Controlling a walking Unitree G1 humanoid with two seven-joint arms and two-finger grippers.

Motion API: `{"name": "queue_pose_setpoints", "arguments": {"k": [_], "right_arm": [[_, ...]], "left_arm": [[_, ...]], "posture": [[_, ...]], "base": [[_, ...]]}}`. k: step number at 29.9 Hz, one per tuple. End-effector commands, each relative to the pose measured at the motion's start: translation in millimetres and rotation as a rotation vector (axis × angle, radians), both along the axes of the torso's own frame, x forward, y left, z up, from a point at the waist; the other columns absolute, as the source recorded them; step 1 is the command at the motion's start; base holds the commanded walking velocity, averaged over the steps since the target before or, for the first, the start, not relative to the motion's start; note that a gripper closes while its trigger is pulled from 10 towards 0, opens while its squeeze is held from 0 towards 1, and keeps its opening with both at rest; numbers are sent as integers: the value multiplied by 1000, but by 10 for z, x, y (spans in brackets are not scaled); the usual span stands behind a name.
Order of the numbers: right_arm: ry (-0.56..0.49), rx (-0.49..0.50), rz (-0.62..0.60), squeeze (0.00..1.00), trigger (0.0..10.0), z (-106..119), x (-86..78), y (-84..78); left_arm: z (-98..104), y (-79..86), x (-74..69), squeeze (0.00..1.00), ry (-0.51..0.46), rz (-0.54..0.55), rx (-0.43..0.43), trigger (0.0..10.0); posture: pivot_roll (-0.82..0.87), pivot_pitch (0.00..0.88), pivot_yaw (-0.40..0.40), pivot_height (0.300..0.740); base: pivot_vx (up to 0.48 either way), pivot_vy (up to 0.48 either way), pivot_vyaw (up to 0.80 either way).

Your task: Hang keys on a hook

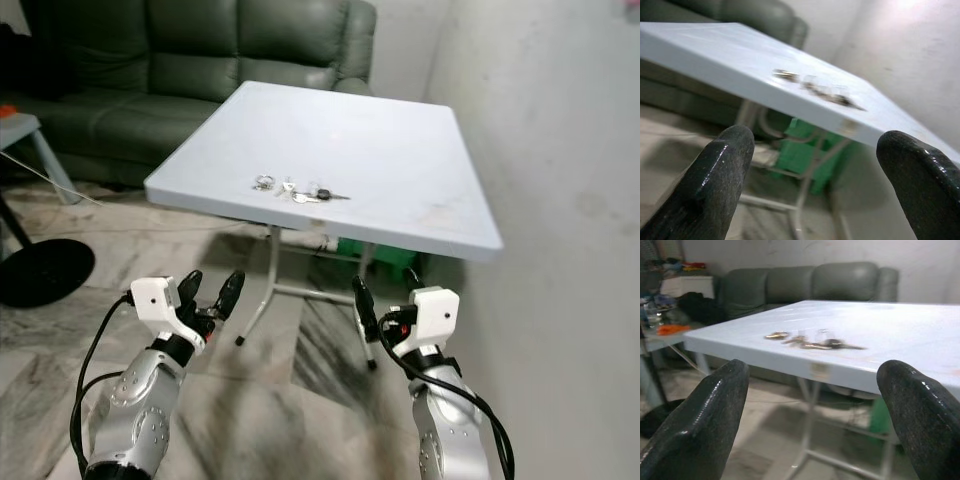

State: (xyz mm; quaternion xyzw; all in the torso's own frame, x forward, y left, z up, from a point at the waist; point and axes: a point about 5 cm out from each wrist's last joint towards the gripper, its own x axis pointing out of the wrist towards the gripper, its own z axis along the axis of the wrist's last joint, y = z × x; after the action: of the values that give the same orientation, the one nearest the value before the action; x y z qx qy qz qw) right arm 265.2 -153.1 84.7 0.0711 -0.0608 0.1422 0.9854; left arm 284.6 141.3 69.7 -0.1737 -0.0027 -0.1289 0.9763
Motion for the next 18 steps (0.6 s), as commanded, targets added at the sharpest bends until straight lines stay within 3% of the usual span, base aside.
{"name": "queue_pose_setpoints", "arguments": {"k": [1,18], "right_arm": [[-23,-3,12,0,10000,59,33,13],[-19,-10,13,0,10000,56,45,8]], "left_arm": [[19,10,9,0,-7,7,0,10000],[19,-10,22,0,-4,6,-6,10000]], "posture": [[46,0,-84,740],[45,0,-90,740]], "base": [[386,281,0],[371,304,0]]}}
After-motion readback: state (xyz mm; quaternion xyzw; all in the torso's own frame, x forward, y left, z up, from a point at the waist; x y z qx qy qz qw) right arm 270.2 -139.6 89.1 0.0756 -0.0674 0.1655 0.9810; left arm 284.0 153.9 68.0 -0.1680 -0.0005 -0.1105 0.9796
